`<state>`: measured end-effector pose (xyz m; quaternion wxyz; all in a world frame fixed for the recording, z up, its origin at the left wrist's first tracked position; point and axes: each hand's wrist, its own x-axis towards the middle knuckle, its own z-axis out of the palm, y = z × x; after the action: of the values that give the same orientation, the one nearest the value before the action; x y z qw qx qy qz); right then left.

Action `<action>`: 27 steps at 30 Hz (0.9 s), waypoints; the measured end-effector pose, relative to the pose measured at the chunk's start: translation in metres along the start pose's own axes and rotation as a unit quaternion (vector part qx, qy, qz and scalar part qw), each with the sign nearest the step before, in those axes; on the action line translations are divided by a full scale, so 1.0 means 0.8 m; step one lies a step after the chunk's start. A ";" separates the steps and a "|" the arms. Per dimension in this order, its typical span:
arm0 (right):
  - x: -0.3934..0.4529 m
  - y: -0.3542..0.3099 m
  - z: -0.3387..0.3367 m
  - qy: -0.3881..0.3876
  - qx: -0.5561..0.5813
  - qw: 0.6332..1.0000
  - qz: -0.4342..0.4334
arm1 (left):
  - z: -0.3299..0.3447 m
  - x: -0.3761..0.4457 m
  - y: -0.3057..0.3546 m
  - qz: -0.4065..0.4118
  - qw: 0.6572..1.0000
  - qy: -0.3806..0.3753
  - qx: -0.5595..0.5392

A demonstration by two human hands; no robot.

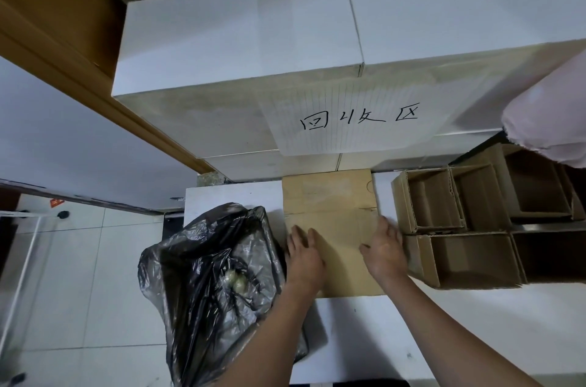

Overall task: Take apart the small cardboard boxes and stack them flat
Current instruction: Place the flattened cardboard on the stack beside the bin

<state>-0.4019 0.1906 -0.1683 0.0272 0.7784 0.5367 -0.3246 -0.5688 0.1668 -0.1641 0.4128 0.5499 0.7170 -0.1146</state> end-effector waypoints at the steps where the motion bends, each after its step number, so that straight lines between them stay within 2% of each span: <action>1: -0.001 -0.002 0.003 0.018 -0.048 0.998 -0.033 | 0.004 0.001 -0.002 0.018 0.999 0.007 0.028; 3: -0.003 -0.010 0.012 0.025 -0.115 0.988 -0.103 | 0.010 0.004 -0.004 0.050 0.995 0.029 0.081; 7: 0.005 -0.015 0.030 -0.035 -0.193 0.958 -0.212 | 0.021 0.020 -0.007 0.095 0.988 0.068 0.103; 9: 0.010 -0.007 0.034 -0.049 -0.217 0.949 -0.225 | 0.028 0.027 -0.011 0.102 0.986 0.080 0.101; 16: 0.021 0.014 0.052 0.000 -0.225 0.939 -0.260 | 0.053 0.050 -0.021 0.113 0.983 0.124 0.071; 25: 0.031 0.024 0.074 0.023 -0.209 0.944 -0.253 | 0.056 0.054 -0.022 0.111 0.983 0.133 0.060; 27: 0.031 0.022 0.072 0.002 -0.211 0.945 -0.252 | 0.054 0.056 -0.023 0.107 0.985 0.122 0.062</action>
<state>-0.4093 0.1811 -0.2323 0.1069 0.5950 0.7713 -0.1992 -0.5671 0.1644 -0.2287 0.2973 0.6577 0.6906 -0.0461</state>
